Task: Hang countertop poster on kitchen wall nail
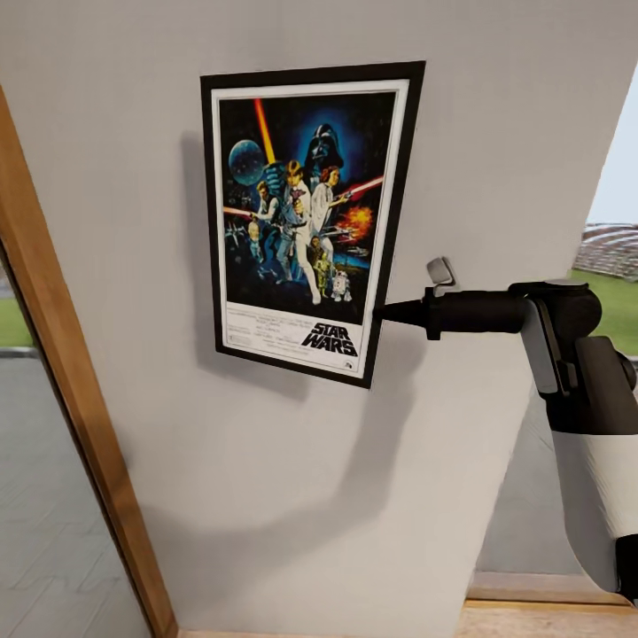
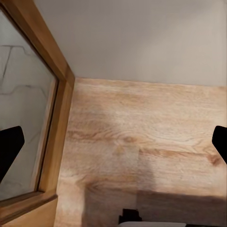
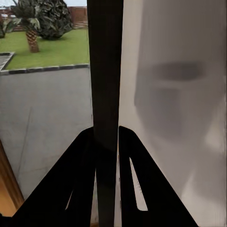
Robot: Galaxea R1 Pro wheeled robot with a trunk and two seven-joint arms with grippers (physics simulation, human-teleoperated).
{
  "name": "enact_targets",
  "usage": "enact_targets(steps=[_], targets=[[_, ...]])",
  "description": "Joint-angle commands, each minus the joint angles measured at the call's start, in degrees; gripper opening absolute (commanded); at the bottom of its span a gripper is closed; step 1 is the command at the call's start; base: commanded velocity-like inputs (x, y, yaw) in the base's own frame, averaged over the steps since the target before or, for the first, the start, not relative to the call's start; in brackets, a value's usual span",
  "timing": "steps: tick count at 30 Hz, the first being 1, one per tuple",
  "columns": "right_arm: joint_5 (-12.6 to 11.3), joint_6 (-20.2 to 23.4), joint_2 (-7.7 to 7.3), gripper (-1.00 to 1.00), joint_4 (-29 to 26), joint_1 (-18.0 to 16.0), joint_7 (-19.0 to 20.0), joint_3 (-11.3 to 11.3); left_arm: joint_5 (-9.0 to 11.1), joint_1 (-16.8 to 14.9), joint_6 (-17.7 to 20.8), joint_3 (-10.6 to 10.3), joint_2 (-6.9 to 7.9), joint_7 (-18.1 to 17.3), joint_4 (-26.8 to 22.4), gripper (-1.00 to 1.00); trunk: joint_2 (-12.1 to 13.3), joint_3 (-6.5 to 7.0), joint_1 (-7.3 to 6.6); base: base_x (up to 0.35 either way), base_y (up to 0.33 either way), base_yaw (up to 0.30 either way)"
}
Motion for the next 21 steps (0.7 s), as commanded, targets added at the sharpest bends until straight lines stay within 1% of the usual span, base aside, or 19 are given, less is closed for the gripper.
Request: enact_targets(steps=[1, 17, 21], targets=[[-0.3, 0.5, -0.04, -1.00, 0.0, 0.0, 0.1, 0.1, 0.0, 0.0, -0.1, 0.1, -0.01, 0.0, 0.0, 1.00, 0.0, 0.00, 0.04, 0.137, 0.038, 0.000], [-0.3, 0.4, -0.04, -1.00, 0.0, 0.0, 0.1, 0.2, 0.0, 0.0, -0.2, 0.1, -0.01, 0.0, -0.1, 1.00, 0.0, 0.00, 0.04, 0.011, 0.003, 0.000], [-0.3, 0.4, -0.04, -1.00, 0.0, 0.0, 0.1, 0.2, 0.0, 0.0, -0.2, 0.1, -0.01, 0.0, -0.1, 1.00, 0.0, 0.00, 0.04, 0.132, 0.000, 0.000]])
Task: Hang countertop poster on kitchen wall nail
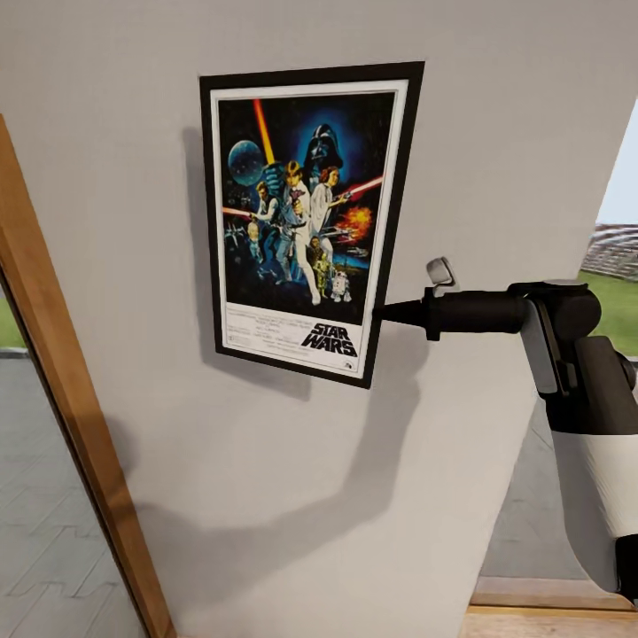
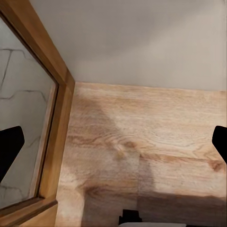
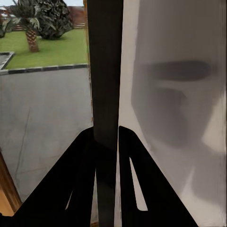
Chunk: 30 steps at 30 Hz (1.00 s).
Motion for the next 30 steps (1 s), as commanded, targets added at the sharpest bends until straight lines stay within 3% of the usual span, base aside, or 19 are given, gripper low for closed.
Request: enact_targets(steps=[1, 7, 30], targets=[[-0.3, 0.4, -0.04, -1.00, 0.0, 0.0, 0.1, 0.0, 0.0, 0.0, -0.1, 0.0, -0.01, 0.0, 0.0, 1.00, 0.0, 0.00, 0.04, 0.254, 0.000, 0.000], [-0.3, 0.4, -0.04, -1.00, 0.0, 0.0, 0.1, 0.1, 0.0, 0.1, -0.1, 0.1, -0.01, 0.0, 0.0, 1.00, 0.0, 0.00, 0.04, 0.194, 0.000, 0.000], [-0.1, 0.4, -0.04, -1.00, 0.1, 0.1, 0.1, 0.1, 0.0, 0.0, -0.1, 0.1, -0.01, 0.0, 0.0, 1.00, 0.0, 0.00, 0.04, 0.008, 0.000, 0.000]])
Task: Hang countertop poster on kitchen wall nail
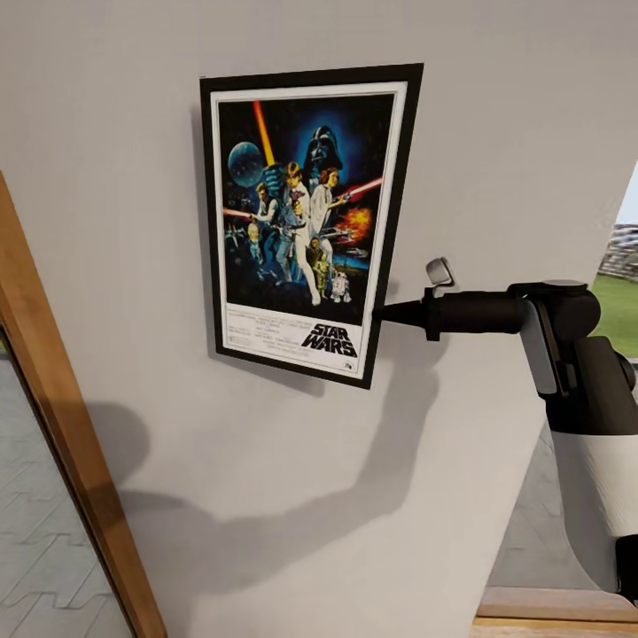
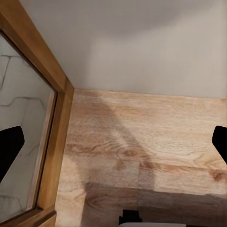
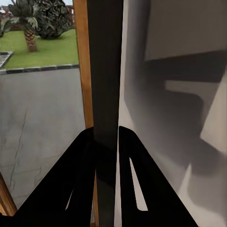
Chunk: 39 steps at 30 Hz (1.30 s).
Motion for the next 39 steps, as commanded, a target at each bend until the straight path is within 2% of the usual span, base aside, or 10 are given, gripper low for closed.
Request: enact_targets(steps=[1, 28, 39], targets=[[-0.3, 0.4, -0.04, -1.00, 0.0, 0.0, 0.1, 0.1, 0.0, 0.0, -0.1, 0.0, -0.01, 0.0, 0.0, 1.00, 0.0, -0.01, 0.02, 0.000, 0.000, 0.000], [-0.5, 0.0, -0.04, -1.00, 0.0, 0.7, 0.1, 0.2, 0.0, 0.0, -0.1, 0.0, -0.01, 0.0, 0.0, 1.00, 0.0, -0.01, 0.02, 0.000, 0.000, 0.000], [-0.5, -1.9, -0.04, -1.00, -0.1, 0.8, 0.1, 0.2, 0.0, 0.0, -0.1, 0.1, -0.01, 0.0, 0.0, 1.00, 0.0, -0.01, 0.02, 0.000, 0.000, 0.000]])
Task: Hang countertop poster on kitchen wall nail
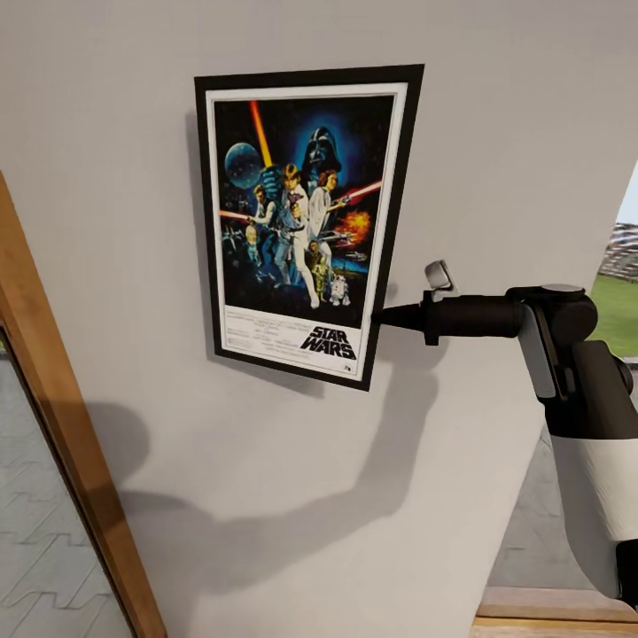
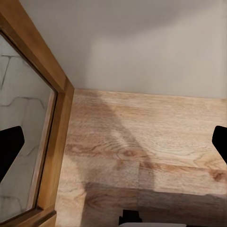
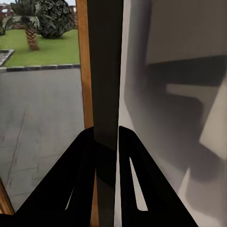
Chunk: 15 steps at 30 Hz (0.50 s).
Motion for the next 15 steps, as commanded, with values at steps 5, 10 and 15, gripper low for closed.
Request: enact_targets(steps=[5, 10, 15], targets=[[-0.3, 0.3, -0.04, -1.00, 0.0, 0.0, 0.0, 0.1, 0.0, 0.0, -0.1, 0.0, -0.01, 0.0, -0.1, 1.00, 0.0, -0.01, 0.02, 0.000, 0.000, 0.000], [-0.3, 0.2, -0.04, -1.00, 0.0, 0.1, 0.0, 0.1, 0.0, 0.0, -0.1, 0.0, -0.01, 0.0, -0.1, 1.00, 0.0, -0.01, 0.02, 0.000, 0.000, 0.000], [-0.3, 0.2, -0.04, -1.00, 0.0, 0.1, 0.0, 0.1, 0.0, 0.0, -0.1, 0.0, -0.01, 0.0, 0.0, 1.00, 0.0, -0.01, 0.02, 0.000, 0.000, 0.000]])
